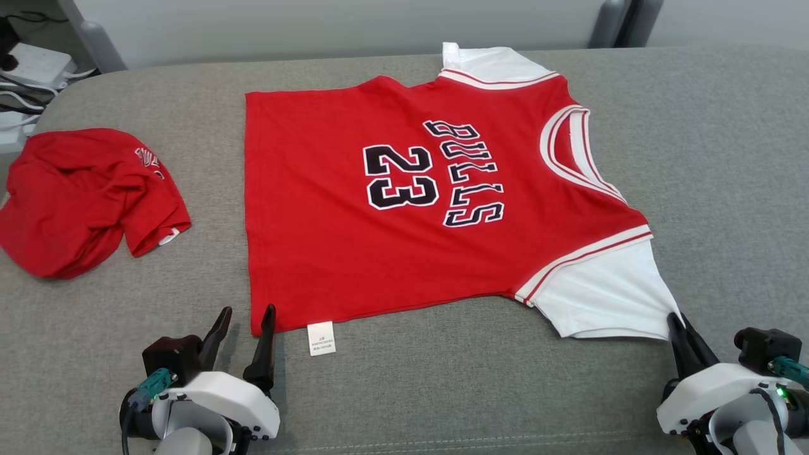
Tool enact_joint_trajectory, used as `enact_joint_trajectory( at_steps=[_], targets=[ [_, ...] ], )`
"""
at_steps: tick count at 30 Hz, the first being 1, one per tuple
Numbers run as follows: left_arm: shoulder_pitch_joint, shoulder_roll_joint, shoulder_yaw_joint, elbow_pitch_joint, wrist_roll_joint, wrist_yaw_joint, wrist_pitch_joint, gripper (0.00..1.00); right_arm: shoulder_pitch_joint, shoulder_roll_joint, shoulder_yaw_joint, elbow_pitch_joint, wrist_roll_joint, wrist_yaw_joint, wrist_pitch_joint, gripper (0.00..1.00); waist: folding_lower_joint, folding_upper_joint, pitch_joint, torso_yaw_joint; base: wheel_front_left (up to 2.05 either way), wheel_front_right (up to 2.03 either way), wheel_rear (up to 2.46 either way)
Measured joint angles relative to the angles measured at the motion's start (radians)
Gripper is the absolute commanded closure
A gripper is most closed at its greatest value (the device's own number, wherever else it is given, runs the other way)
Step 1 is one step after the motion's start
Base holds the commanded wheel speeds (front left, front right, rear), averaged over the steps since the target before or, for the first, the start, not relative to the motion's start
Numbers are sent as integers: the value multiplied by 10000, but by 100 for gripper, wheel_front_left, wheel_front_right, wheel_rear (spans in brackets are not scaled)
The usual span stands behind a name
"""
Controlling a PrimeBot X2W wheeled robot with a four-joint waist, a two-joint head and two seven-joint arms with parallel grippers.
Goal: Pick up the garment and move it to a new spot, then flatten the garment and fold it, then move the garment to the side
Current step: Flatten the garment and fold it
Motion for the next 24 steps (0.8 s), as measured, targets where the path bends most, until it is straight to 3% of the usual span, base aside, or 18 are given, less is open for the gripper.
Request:
enact_joint_trajectory(
  at_steps=[8, 10, 12, 13, 15, 20, 24],
  targets=[
    [-609, -59, 75, 1707, -786, 0, 0, 0, 0, 171, 153, -625, -280, 0, 0, 100, 0, 0, 347, -559, 0, 0, 0],
    [-725, -54, 8, 1887, -830, 0, -59, 8, -1, 211, 161, -740, -307, 0, 0, 100, 0, 0, 407, -635, 0, 0, 0],
    [-848, -54, -27, 2000, -961, 0, -59, 55, -2, 234, 173, -809, -336, 0, 0, 100, 0, 0, 426, -690, 0, 0, 0],
    [-885, -54, -81, 2029, -989, 0, -58, 63, -2, 232, 182, -836, -337, 0, 0, 100, 0, 0, 420, -705, 0, 0, 0],
    [-902, -59, -236, 2056, -989, 0, -54, 100, -2, 232, 188, -886, -337, 0, 0, 100, 0, 0, 379, -715, 0, 0, 0],
    [-892, -27, -495, 2215, -1152, 0, -44, 100, 5, 173, 211, -941, -334, 0, 4, 100, 0, 0, 159, -681, 0, 0, 0],
    [-601, 75, -12, 2038, -1037, 52, -42, 100, 267, -128, 780, -1304, -113, -2, 336, 100, 0, 0, -220, -628, 0, 0, 0]
  ],
)
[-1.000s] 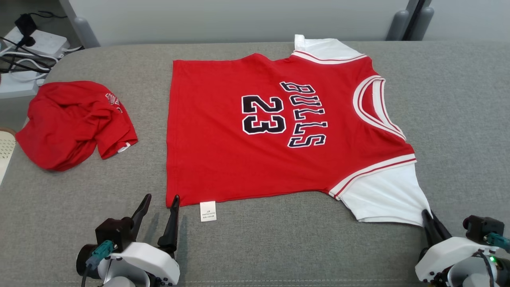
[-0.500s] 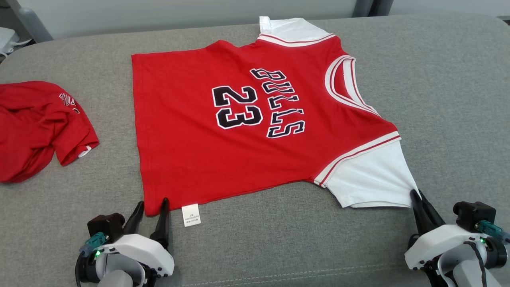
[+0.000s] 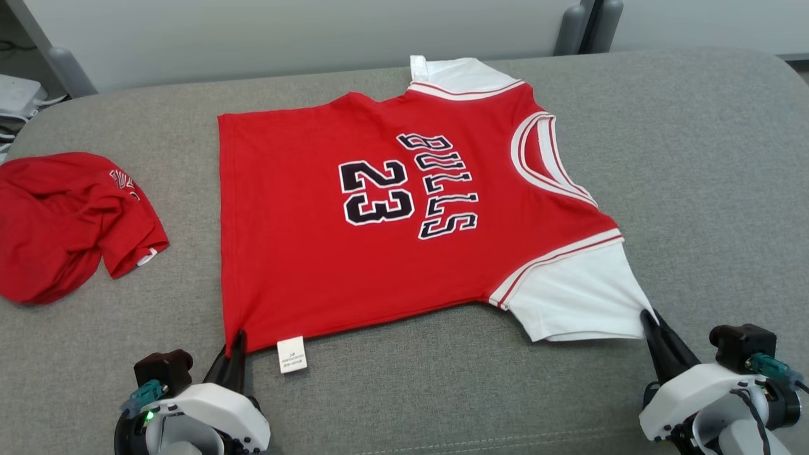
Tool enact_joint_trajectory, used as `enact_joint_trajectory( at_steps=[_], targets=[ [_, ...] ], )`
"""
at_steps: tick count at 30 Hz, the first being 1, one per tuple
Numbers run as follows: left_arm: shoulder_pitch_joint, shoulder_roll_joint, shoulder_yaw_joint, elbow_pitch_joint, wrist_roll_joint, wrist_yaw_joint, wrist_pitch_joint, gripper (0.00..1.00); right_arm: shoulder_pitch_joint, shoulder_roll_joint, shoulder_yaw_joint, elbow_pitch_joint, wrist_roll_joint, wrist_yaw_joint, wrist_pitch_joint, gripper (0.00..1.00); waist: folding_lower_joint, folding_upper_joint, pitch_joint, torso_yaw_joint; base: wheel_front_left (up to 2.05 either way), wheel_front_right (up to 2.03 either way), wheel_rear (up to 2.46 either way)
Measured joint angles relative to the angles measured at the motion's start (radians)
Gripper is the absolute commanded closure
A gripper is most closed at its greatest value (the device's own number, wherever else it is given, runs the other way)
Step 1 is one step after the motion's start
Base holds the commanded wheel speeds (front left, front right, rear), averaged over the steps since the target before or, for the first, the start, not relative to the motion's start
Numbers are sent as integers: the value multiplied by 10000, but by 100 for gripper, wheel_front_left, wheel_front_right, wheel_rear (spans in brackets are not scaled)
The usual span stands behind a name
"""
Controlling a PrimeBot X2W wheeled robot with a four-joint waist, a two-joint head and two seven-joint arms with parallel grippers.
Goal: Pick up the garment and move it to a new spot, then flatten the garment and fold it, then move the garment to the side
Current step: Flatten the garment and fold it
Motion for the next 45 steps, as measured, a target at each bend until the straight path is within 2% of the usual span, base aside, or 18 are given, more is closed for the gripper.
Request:
enact_joint_trajectory(
  at_steps=[7, 11, 21, 30, 32, 39, 45],
  targets=[
    [690, 27, 591, 23, 351, 332, 0, 100, 1046, -834, 1095, -1081, 669, 0, 660, 100, 0, 0, -671, -11, 0, 0, 0],
    [895, 42, 840, 82, 435, 360, 0, 100, 1671, -1271, 1517, -1845, 1066, 0, 980, 100, 1, 0, -868, -3, 0, 0, 0],
    [1332, 52, 1172, 153, 748, 360, 0, 100, 2854, -1896, 1392, -3112, 1532, 0, 1415, 100, 1, 0, -723, 166, 0, 0, 0],
    [1343, -33, 1358, -173, 815, 299, 0, 100, 3238, -1801, 876, -3975, 1384, 0, 1522, 100, 1, 0, -297, 540, 0, 0, 0],
    [1267, -35, 1323, -422, 813, 134, 2, 100, 3062, -1710, 740, -4117, 1212, 0, 1505, 100, 1, 0, -208, 603, 0, 0, 0],
    [369, -67, 951, -1089, 855, 31, 0, 100, 1563, -1423, 79, -4123, 426, 0, 1160, 100, 1, 0, 109, 751, 0, 0, 0],
    [-732, -125, 328, -754, 880, -44, 0, 100, -81, -1049, -96, -3252, -151, -2, 1271, 100, 1, 0, 602, 924, 0, 0, 0]
  ],
)
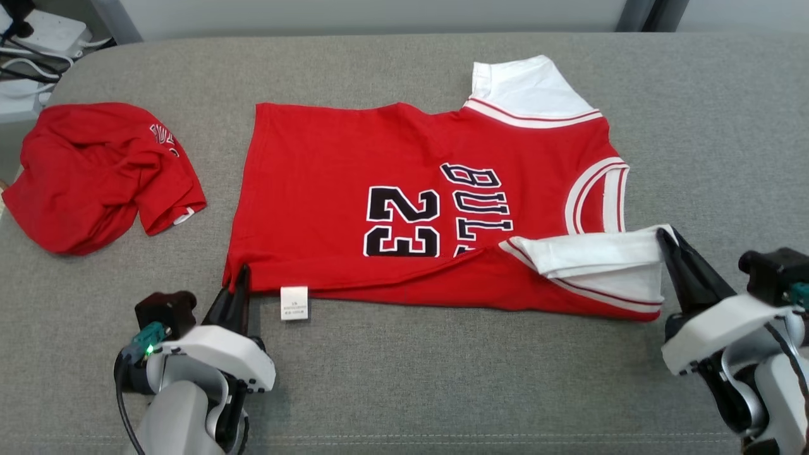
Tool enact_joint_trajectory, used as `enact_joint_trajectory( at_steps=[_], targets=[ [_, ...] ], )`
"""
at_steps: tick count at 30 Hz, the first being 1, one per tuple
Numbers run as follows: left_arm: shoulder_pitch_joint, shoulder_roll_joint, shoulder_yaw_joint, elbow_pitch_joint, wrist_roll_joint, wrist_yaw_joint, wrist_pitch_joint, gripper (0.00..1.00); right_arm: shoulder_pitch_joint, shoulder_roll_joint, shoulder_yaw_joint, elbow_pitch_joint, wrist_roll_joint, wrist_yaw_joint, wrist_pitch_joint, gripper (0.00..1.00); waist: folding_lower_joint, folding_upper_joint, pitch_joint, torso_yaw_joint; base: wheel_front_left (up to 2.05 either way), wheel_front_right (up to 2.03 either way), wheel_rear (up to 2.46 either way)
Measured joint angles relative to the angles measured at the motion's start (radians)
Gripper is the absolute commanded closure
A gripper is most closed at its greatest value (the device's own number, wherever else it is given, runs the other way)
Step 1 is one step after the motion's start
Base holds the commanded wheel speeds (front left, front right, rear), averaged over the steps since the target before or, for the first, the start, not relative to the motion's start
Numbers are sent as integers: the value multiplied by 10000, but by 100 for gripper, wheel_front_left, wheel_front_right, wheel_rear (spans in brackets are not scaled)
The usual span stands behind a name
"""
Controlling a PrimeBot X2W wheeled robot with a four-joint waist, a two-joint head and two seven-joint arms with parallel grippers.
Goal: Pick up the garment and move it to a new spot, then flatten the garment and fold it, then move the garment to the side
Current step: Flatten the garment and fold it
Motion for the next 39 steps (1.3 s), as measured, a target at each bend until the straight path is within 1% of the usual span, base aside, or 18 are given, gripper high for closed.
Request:
enact_joint_trajectory(
  at_steps=[5, 10, 11, 12, 13, 14, 15, 17, 20, 24, 28, 33, 39],
  targets=[
    [-997, 31, -268, 539, -2, -6, -2, 100, -1183, 311, -4, 970, -270, 0, 82, 100, 0, 0, 513, 83, 0, 0, 0],
    [-1679, 38, -512, 1062, -12, -6, -2, 100, -1911, 481, 65, 1827, -372, 0, -59, 100, 0, 0, 962, 102, 0, 0, 0],
    [-1746, 36, -550, 1139, -13, -6, -2, 78, -2020, 516, 94, 1979, -374, 0, -82, 100, 0, 0, 1017, 98, 0, 0, 0],
    [-1795, 35, -566, 1202, -17, -6, 0, 18, -2109, 558, 107, 2134, -374, 0, -125, 94, 0, 0, 1052, 90, 0, 0, 0],
    [-1836, 35, -575, 1237, -19, -6, -2, 0, -2180, 606, 109, 2265, -370, 0, -178, 55, 0, 0, 1076, 76, 0, 0, 0],
    [-1866, 38, -573, 1241, -29, -6, -2, 0, -2249, 644, 119, 2372, -366, 0, -226, 4, 0, 0, 1092, 60, 0, 0, 0],
    [-1877, 35, -564, 1198, -44, -6, -2, 0, -2301, 671, 119, 2460, -366, 0, -378, 0, 0, 0, 1102, 45, 0, 0, 0],
    [-1884, 27, -435, 1001, -48, -6, 0, 0, -2427, 729, 40, 2633, -370, 0, -640, 0, 0, 0, 1104, 21, 0, 0, 0],
    [-1877, 38, -186, 443, 2, 13, -2, 0, -2569, 771, -351, 2815, -606, 0, -1164, 0, 0, 0, 1085, 0, 0, 0, 0],
    [-1727, 27, 33, -201, 211, 52, -4, 0, -2489, 842, -665, 2886, -652, 0, -1446, 0, 0, 0, 959, 8, 0, 0, 0],
    [-972, 10, 136, -305, 384, 52, -4, 0, -1508, 938, -313, 2740, -458, 0, -1524, 0, 0, 0, 764, 15, 0, 0, 0],
    [-144, 0, 351, -456, 535, 52, -2, 0, -204, 1091, -31, 2215, 201, 0, -1534, 0, 0, 0, 552, -87, 0, 0, 0],
    [64, -25, 456, -639, 709, 50, -2, 0, 16, 1091, 290, 2150, 458, 0, -1605, 0, 0, 0, 522, -149, 0, 0, 0]
  ],
)
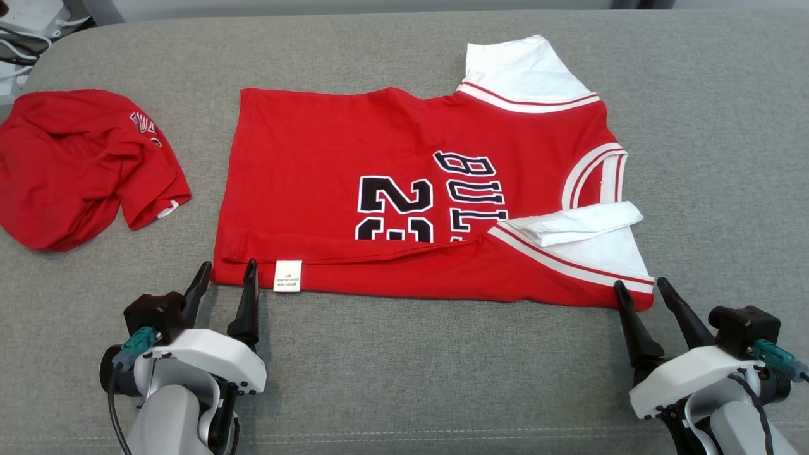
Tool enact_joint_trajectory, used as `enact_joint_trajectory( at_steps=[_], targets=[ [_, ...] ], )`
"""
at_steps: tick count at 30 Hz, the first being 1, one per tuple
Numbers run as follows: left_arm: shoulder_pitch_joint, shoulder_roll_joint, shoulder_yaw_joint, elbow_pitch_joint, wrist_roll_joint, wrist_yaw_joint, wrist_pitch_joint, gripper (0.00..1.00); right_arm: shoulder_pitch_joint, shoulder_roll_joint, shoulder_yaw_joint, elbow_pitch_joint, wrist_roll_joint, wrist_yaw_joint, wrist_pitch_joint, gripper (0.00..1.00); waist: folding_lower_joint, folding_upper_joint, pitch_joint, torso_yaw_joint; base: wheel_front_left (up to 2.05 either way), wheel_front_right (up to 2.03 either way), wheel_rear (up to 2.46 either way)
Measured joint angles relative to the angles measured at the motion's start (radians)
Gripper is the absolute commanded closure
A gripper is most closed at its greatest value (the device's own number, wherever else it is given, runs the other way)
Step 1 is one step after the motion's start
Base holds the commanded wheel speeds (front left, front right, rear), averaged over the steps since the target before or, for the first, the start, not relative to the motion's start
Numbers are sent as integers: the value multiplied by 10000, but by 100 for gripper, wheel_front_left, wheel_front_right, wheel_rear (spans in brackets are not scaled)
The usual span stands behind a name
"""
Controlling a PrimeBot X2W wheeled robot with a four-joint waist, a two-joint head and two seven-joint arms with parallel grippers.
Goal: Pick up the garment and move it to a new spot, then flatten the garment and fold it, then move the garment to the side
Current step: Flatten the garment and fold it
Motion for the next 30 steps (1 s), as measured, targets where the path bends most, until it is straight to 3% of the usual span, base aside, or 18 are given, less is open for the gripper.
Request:
enact_joint_trajectory(
  at_steps=[12, 13, 15, 16, 30],
  targets=[
    [12, -58, -21, -146, 105, -31, 0, 0, -261, 405, -205, 1022, 186, 0, -4, 2, 0, -1, 192, 261, 0, 0, 0],
    [10, -63, -13, -165, 128, -31, 0, 0, -328, 414, -163, 1080, 190, 0, -13, 24, 0, 0, 204, 265, 0, 0, 0],
    [10, -73, 2, -207, 157, -35, 0, 0, -468, 428, -98, 1179, 224, 0, -15, 85, 0, 0, 222, 278, 0, 0, 0],
    [8, -75, 10, -221, 159, -42, 0, 0, -525, 433, -77, 1233, 251, 0, -15, 100, 0, 0, 230, 282, 0, 0, 0],
    [-203, -117, 449, 343, -61, -54, 0, 0, -764, 454, -40, 1206, 178, 2, -15, 100, 0, 0, 370, 108, 0, 0, 0]
  ],
)
